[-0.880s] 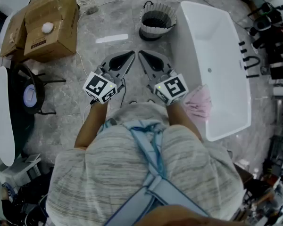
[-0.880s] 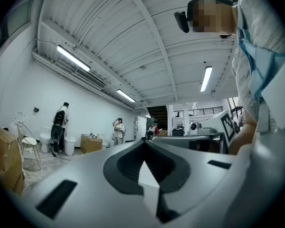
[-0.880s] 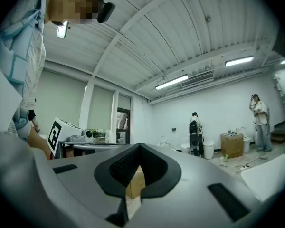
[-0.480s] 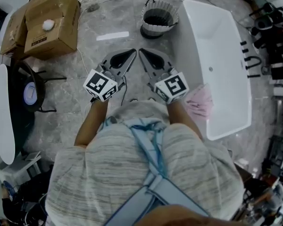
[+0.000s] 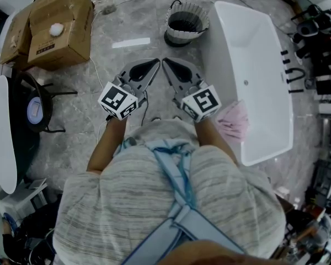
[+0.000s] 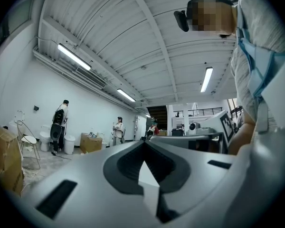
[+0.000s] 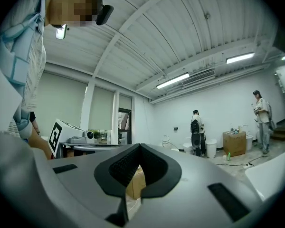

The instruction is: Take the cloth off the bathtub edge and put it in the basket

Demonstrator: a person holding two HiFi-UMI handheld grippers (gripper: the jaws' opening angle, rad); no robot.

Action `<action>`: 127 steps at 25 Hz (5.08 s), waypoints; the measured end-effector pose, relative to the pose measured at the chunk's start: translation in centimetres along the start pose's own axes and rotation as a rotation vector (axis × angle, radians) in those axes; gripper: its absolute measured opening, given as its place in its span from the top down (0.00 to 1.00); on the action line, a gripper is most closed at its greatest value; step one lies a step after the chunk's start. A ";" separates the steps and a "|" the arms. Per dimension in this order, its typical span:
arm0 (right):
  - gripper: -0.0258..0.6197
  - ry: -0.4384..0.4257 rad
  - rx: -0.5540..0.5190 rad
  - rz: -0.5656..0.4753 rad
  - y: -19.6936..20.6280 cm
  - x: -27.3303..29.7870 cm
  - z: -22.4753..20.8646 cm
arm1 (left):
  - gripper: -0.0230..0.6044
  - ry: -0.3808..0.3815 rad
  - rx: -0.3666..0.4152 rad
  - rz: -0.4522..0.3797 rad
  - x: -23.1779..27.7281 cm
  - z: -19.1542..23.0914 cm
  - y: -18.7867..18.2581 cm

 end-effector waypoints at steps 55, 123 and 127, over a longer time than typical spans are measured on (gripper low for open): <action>0.96 0.267 0.095 0.060 3.7 -24.3 -28.2 | 0.96 0.291 -0.054 0.163 33.6 -15.6 6.2; 0.72 0.688 0.269 0.302 18.0 -60.0 -39.1 | 0.80 1.103 0.192 0.534 56.4 -40.8 23.8; 0.67 0.678 0.293 0.383 20.6 -61.1 -38.2 | 0.69 1.194 0.286 0.628 55.2 -41.4 27.4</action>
Point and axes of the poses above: the fingertips, and each gripper's own axes: x forward along the fingers, z to its left, y out of its underside, the point moved 4 cm from there along -x, backward along the fingers, and after that the axes turned 5 degrees about y, right-handed, at the moved point
